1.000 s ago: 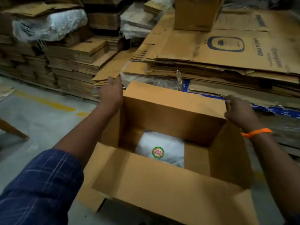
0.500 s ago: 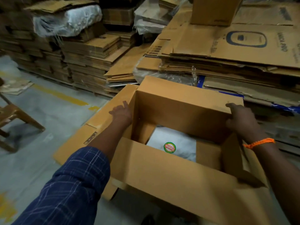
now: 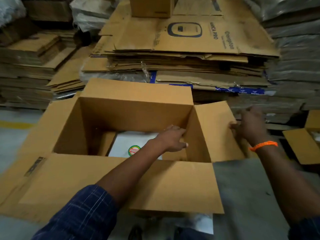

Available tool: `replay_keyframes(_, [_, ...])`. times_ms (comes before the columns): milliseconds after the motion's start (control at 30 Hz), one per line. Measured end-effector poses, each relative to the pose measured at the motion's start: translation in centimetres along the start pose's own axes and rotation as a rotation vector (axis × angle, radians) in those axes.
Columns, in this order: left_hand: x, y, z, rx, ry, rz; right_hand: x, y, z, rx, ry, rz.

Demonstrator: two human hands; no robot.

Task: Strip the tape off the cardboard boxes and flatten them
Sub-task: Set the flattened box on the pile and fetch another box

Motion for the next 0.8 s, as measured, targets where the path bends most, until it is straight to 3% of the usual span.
replay_keyframes(100, [-0.3,2.8,0.3,0.006,-0.001,-0.053,2.3,4.8,-0.7,-0.232,0.069,-0.356])
replay_keyframes(200, [0.2,3.7,0.6,0.019,-0.022,-0.04,4.9,8.5,-4.1,-0.283,0.087,-0.694])
replay_keyframes(267, [0.7,4.0,0.2,0.036,-0.057,-0.005,5.4,10.3,-5.8,-0.392,0.088,-0.822])
replay_keyframes(400, [3.0,4.5,-1.3,0.123,-0.148,0.063,3.9,11.8,-6.2,-0.439,0.073,-0.684])
replay_keyframes(500, [6.3,4.2,-1.4,0.182,-0.152,0.239,3.7,11.8,-6.2,-0.448,0.042,-0.607])
replay_keyframes(633, [10.2,3.0,0.0,0.059,-0.133,0.462,4.3,9.1,-6.8,-0.436,0.008,-0.485])
replay_keyframes(800, [11.4,1.6,0.8,0.151,-0.116,0.55,6.3,3.7,-7.8,-0.26,-0.095,-0.264])
Point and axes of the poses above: each hand's wrist, its own x-axis away from the middle knuckle, its own y-axis out of the palm, z = x × y, the point moved 4 cm from there along -x, towards the middle knuckle, and after that the axes turned 4 degrees about x, right-handed, at the moved point
